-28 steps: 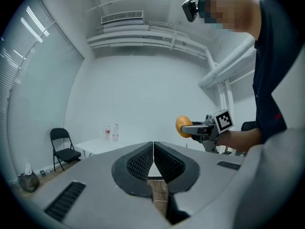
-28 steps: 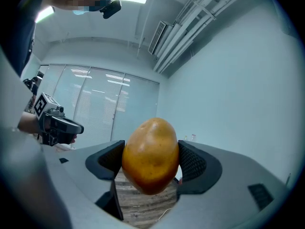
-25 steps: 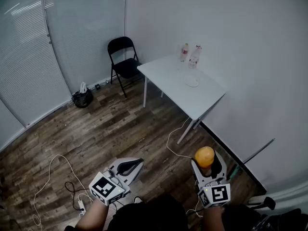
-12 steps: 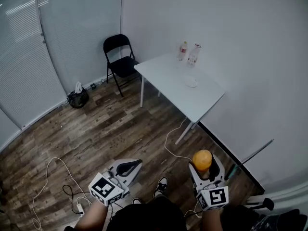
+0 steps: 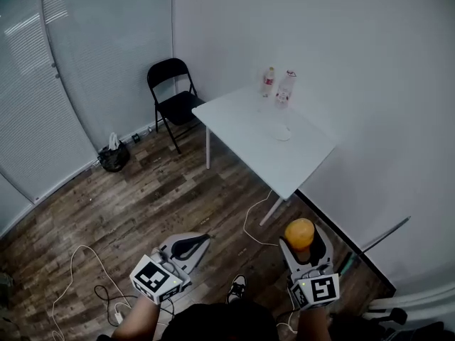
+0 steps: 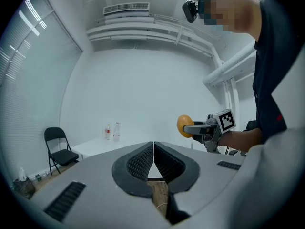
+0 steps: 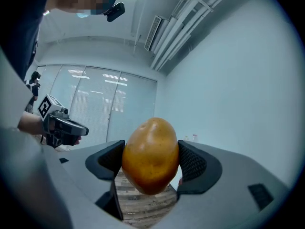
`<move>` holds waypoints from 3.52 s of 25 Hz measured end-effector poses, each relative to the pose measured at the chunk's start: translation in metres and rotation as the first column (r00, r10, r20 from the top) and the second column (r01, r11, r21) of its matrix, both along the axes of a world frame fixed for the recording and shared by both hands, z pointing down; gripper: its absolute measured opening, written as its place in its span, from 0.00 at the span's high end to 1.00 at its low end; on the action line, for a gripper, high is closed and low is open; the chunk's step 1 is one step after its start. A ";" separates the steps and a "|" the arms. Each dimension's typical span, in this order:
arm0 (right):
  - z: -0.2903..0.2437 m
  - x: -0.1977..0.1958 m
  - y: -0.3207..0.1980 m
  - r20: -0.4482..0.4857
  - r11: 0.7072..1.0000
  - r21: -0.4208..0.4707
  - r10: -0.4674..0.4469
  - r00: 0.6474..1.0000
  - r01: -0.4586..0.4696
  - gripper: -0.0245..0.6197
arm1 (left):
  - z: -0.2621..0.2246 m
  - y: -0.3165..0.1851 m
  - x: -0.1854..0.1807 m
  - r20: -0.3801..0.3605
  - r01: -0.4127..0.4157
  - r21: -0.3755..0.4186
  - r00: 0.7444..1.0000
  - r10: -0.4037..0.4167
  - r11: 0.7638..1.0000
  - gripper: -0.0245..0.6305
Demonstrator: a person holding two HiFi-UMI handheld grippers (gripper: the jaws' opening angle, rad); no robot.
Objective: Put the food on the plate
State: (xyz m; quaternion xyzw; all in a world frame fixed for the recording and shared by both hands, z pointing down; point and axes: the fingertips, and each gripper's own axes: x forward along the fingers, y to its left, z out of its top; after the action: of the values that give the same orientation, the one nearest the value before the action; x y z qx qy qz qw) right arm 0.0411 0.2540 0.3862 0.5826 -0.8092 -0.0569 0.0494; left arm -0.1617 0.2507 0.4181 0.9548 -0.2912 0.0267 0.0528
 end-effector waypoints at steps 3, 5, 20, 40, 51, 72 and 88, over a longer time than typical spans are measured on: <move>-0.004 0.024 -0.025 0.009 1.000 -0.002 -0.003 1.000 0.003 0.40 | -0.007 -0.025 0.023 0.005 0.003 -0.003 1.000 -0.003 1.000 0.93; -0.004 0.042 -0.041 0.016 1.000 -0.004 -0.004 1.000 0.004 0.40 | -0.005 -0.042 0.039 0.023 0.006 -0.006 1.000 -0.006 1.000 0.93; 0.027 0.149 -0.133 0.097 0.997 -0.060 -0.036 0.995 0.042 0.40 | -0.005 -0.121 0.159 0.085 -0.020 -0.019 0.996 0.021 1.000 0.93; 0.017 0.147 -0.353 0.007 0.992 -0.060 0.108 0.994 -0.108 0.40 | 0.013 -0.355 0.138 -0.012 -0.114 -0.052 0.993 0.113 0.992 0.93; 0.009 0.096 -0.478 -0.030 0.977 -0.066 0.199 0.980 -0.201 0.40 | 0.023 -0.494 0.096 -0.046 -0.225 -0.076 0.974 0.222 0.971 0.93; 0.035 0.226 -0.578 -0.018 0.959 -0.079 0.273 0.962 -0.273 0.40 | 0.030 -0.610 0.230 0.031 -0.294 -0.099 0.954 0.298 0.951 0.93; 0.140 0.260 -0.691 0.033 0.927 -0.310 0.232 0.972 -0.211 0.40 | 0.044 -0.668 0.271 0.030 -0.271 -0.171 0.959 0.280 0.947 0.93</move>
State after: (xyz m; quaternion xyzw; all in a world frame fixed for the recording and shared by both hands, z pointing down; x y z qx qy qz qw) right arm 0.3008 -0.4372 0.5260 0.6572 -0.7386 0.0948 0.1166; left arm 0.1092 -0.4175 0.4618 0.9774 -0.1530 0.0836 0.1197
